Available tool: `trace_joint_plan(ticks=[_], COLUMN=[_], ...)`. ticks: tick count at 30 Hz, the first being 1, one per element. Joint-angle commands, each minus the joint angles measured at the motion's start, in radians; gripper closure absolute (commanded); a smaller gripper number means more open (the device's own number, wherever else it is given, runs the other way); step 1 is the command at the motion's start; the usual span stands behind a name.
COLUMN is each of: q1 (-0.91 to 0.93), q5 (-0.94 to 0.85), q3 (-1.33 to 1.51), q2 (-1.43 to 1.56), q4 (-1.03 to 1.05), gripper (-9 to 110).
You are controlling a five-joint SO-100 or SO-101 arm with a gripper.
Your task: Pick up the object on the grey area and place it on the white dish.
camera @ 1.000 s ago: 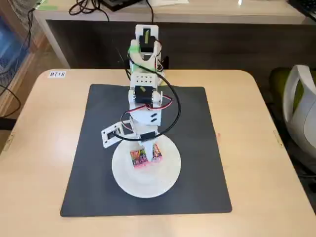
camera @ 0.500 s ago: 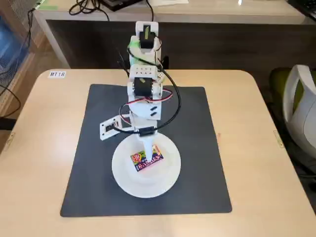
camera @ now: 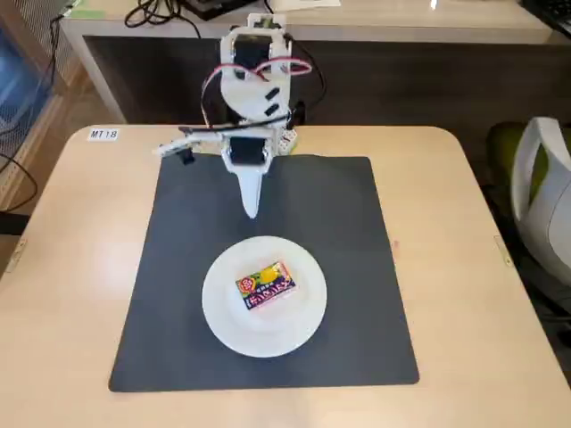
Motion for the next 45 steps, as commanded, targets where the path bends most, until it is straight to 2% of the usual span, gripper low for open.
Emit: trace_joint_plan(ticks=[1,6,11,20,24,36,45], q1=[-0.005,-0.021,-0.018,-0.005,-0.005,-0.006,-0.005], q5=[0.018,-0.028,-0.087,-0.127,-0.121,-0.201,-0.184], q3=[0.290,0.695,0.982,1.285,1.419,1.542,1.537], q2=[0.304,0.578,0.761,1.023,1.233,1.250,1.252], q4=[-0.074,-0.229,-0.327,-0.345,-0.308,-0.304,-0.285], gripper=[102,102,102,102,102,102,102])
